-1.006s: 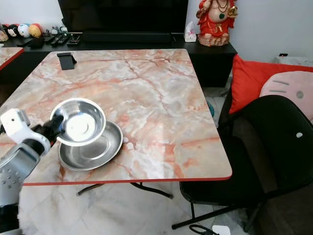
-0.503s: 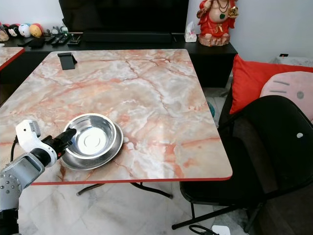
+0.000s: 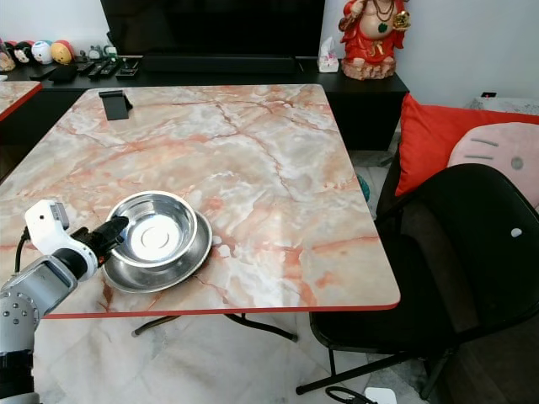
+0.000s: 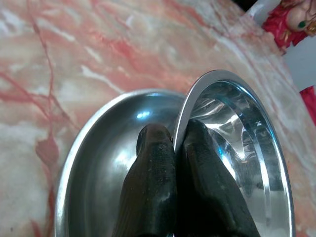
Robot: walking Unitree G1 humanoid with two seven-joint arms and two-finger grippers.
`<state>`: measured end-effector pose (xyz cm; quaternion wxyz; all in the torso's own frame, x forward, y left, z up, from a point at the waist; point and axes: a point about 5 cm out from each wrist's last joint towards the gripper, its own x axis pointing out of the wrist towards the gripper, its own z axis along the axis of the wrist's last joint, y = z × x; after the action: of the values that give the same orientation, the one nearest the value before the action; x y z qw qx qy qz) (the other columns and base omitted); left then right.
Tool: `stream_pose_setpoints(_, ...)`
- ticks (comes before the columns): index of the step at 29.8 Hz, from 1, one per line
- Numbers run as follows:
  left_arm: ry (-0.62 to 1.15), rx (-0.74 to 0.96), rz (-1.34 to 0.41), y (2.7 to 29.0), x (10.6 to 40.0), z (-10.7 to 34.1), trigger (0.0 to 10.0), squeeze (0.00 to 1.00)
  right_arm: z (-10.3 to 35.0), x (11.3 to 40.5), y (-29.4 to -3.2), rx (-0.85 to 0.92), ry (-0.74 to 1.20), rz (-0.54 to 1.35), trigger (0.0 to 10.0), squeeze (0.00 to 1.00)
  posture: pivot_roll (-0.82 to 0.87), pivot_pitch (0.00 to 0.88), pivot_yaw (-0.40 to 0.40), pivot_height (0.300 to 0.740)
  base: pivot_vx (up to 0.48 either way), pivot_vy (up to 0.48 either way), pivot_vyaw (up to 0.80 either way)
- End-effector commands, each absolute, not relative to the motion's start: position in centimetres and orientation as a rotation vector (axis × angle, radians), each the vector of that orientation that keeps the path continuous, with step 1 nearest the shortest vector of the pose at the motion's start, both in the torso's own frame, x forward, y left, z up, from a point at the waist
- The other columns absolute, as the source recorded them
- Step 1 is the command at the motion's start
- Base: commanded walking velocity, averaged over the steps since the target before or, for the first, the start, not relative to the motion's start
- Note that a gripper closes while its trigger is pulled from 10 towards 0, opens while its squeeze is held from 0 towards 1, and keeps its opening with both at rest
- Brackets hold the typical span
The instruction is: Setting the table
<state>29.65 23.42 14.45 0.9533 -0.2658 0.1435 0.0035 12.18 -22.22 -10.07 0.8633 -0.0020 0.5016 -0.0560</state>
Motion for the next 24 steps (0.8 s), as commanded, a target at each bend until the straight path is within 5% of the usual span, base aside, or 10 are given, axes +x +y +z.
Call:
stream_pose_setpoints(1,0.283,-0.532,0.005,23.06,30.02,14.74,10.0,0.0,-10.12,12.0,-22.26,-0.012,1.058,-0.114,10.0,0.0,-0.04,0.0,0.009,0.732,0.0,0.0,0.0)
stream_pose_setpoints(24,0.269,-0.526,0.107,23.03,30.49,14.01,10.0,0.0,-10.13,12.0,-22.21,-0.011,1.059,-0.113,10.0,0.0,-0.04,0.0,0.01,0.732,0.0,0.0,0.0)
